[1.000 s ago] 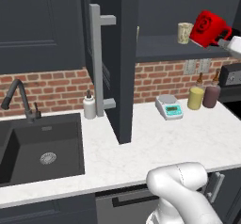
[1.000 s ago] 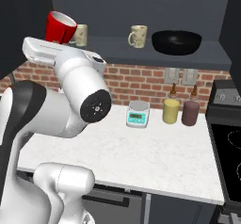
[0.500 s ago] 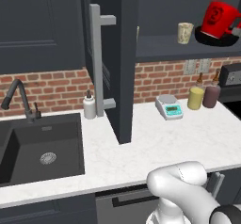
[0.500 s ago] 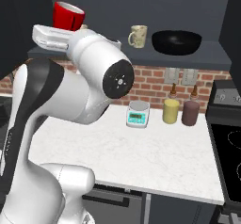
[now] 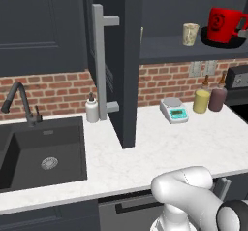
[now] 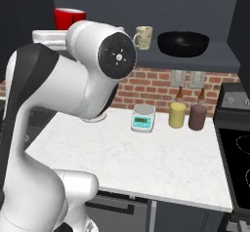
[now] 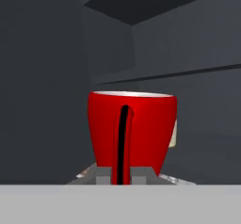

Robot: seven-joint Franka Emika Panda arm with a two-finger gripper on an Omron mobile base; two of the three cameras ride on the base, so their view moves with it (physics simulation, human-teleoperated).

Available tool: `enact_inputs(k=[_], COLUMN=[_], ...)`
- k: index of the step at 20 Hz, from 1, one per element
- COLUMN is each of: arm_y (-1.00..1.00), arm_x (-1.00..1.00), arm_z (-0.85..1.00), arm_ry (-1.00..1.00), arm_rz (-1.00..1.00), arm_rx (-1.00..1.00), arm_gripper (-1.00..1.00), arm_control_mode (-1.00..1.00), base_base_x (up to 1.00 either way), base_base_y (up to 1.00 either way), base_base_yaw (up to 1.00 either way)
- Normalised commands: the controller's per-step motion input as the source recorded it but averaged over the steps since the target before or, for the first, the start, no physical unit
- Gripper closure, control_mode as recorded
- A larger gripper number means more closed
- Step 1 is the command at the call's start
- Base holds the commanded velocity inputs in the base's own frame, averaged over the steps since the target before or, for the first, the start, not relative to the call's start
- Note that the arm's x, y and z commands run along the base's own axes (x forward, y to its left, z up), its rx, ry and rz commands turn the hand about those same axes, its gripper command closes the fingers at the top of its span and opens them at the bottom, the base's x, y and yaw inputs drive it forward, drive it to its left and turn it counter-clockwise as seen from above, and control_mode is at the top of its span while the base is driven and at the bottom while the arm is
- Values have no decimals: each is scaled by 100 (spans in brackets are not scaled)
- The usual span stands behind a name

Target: Gather all objects into one cabinet and sort the glasses and bowls to opposite sides.

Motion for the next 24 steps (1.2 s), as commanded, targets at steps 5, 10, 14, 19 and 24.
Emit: enact_inputs(k=[5, 10, 14, 19, 24], arm_y=[5, 33, 13, 0, 0], arm_x=[16, 41, 67, 83, 76], arm_z=[-12, -56, -30, 0, -5], arm_ry=[1, 0, 0, 0, 0], arm_rz=[0, 1, 0, 0, 0], arm_rx=[-1, -3, 0, 0, 0], arm_gripper=[100, 100, 100, 100, 100], arm_control_mode=[-100, -100, -100, -100, -100], base_base_x=[0, 0, 0, 0, 0], base_base_y=[0, 0, 0, 0, 0], base_base_yaw=[0, 0, 0, 0, 0])
